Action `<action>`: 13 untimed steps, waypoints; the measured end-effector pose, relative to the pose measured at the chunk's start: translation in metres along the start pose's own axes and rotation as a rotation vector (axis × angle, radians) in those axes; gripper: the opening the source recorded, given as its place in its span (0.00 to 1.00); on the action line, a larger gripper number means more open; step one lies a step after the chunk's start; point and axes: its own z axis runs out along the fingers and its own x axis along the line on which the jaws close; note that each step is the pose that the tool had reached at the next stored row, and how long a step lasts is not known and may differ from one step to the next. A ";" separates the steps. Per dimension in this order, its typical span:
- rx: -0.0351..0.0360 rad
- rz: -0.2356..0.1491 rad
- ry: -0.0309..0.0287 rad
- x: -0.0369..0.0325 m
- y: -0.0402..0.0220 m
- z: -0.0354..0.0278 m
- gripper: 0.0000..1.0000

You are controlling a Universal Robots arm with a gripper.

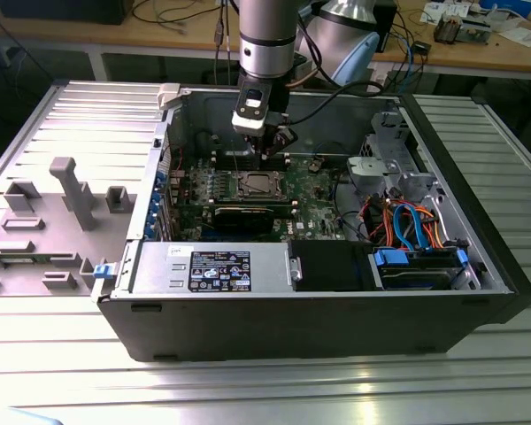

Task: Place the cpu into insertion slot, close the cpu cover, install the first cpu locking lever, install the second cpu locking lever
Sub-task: 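Install the first cpu locking lever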

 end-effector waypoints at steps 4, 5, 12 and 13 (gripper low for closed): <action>0.0000 -0.001 0.0000 0.0000 0.0000 0.0000 0.11; -0.0001 -0.001 0.0000 0.0000 0.0000 0.0000 0.11; -0.0004 -0.010 -0.0001 0.0000 -0.0001 0.0000 0.11; -0.0006 -0.015 0.0000 0.0006 -0.0007 0.0000 0.11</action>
